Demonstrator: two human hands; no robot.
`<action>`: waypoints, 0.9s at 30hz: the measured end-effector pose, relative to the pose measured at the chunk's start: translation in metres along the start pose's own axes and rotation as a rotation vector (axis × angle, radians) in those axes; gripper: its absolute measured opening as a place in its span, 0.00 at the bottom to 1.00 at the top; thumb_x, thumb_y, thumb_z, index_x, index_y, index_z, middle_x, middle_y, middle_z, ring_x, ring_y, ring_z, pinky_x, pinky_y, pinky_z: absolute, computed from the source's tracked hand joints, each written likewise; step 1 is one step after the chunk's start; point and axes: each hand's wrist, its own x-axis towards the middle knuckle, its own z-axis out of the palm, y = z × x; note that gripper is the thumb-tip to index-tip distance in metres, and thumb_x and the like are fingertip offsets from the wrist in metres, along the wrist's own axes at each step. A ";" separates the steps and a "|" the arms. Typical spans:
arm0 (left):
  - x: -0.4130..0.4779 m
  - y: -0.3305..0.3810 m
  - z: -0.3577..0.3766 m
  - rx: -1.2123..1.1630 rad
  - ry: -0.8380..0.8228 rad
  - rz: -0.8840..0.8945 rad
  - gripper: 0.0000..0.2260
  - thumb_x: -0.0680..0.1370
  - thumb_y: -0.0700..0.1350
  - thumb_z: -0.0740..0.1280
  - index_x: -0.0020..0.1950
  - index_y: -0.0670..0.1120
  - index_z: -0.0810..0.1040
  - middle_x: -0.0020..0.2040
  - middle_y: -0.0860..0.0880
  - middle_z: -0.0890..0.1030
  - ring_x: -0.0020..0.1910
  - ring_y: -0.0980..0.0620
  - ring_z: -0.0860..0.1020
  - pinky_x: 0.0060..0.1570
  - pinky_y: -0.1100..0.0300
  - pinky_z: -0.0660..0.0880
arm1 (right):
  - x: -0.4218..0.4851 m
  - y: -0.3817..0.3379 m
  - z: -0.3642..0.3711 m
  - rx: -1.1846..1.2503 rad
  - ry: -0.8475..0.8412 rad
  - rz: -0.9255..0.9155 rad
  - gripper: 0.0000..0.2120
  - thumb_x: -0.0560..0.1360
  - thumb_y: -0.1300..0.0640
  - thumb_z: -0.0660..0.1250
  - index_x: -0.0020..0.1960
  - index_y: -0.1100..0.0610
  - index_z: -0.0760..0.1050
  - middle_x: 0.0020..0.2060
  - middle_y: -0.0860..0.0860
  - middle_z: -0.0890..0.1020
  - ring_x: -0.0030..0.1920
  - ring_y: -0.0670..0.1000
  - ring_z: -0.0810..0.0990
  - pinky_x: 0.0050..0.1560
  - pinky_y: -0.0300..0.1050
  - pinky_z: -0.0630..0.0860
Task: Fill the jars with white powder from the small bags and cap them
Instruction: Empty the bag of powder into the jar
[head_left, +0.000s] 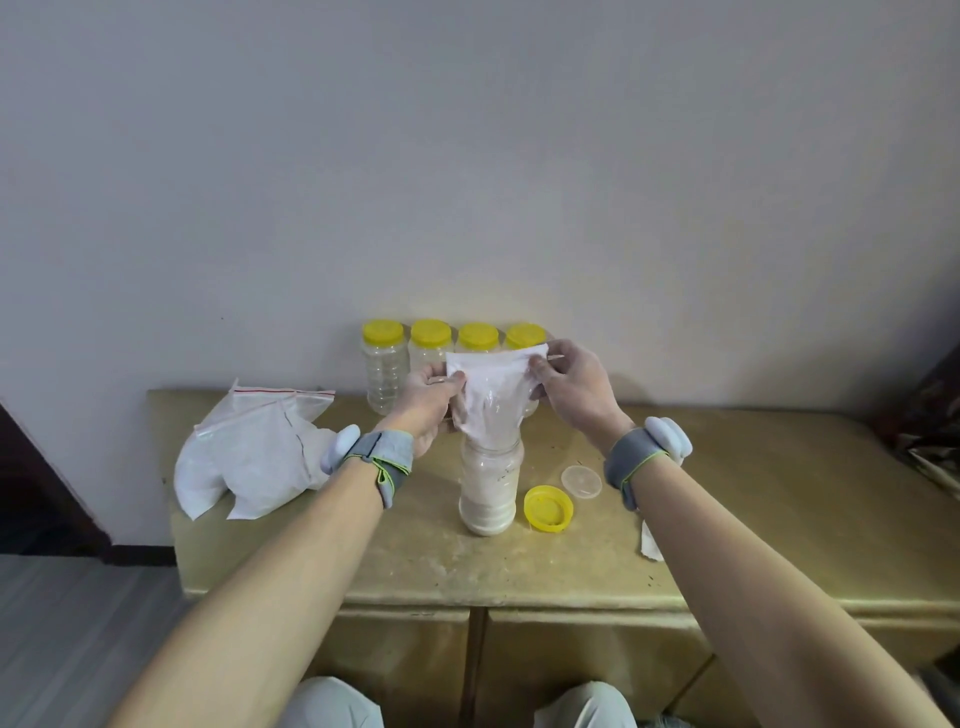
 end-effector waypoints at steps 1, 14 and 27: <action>-0.001 -0.003 -0.002 0.090 -0.028 -0.008 0.02 0.82 0.40 0.65 0.52 0.46 0.75 0.48 0.43 0.82 0.42 0.45 0.80 0.43 0.49 0.80 | -0.001 0.001 -0.001 -0.052 -0.045 0.006 0.06 0.80 0.57 0.65 0.56 0.58 0.76 0.36 0.49 0.84 0.32 0.47 0.83 0.46 0.53 0.82; -0.012 0.010 0.009 0.925 -0.133 0.227 0.12 0.78 0.45 0.68 0.59 0.43 0.75 0.56 0.44 0.81 0.56 0.42 0.78 0.56 0.52 0.75 | -0.022 0.014 0.004 -0.174 -0.052 -0.065 0.04 0.78 0.58 0.65 0.50 0.49 0.75 0.41 0.49 0.83 0.45 0.55 0.83 0.52 0.58 0.80; -0.002 0.002 -0.001 0.706 -0.021 0.237 0.07 0.75 0.50 0.74 0.47 0.49 0.79 0.48 0.48 0.85 0.50 0.45 0.82 0.52 0.53 0.78 | -0.015 0.009 -0.004 -0.190 0.044 -0.091 0.04 0.78 0.58 0.66 0.52 0.53 0.77 0.39 0.46 0.82 0.43 0.50 0.81 0.45 0.43 0.76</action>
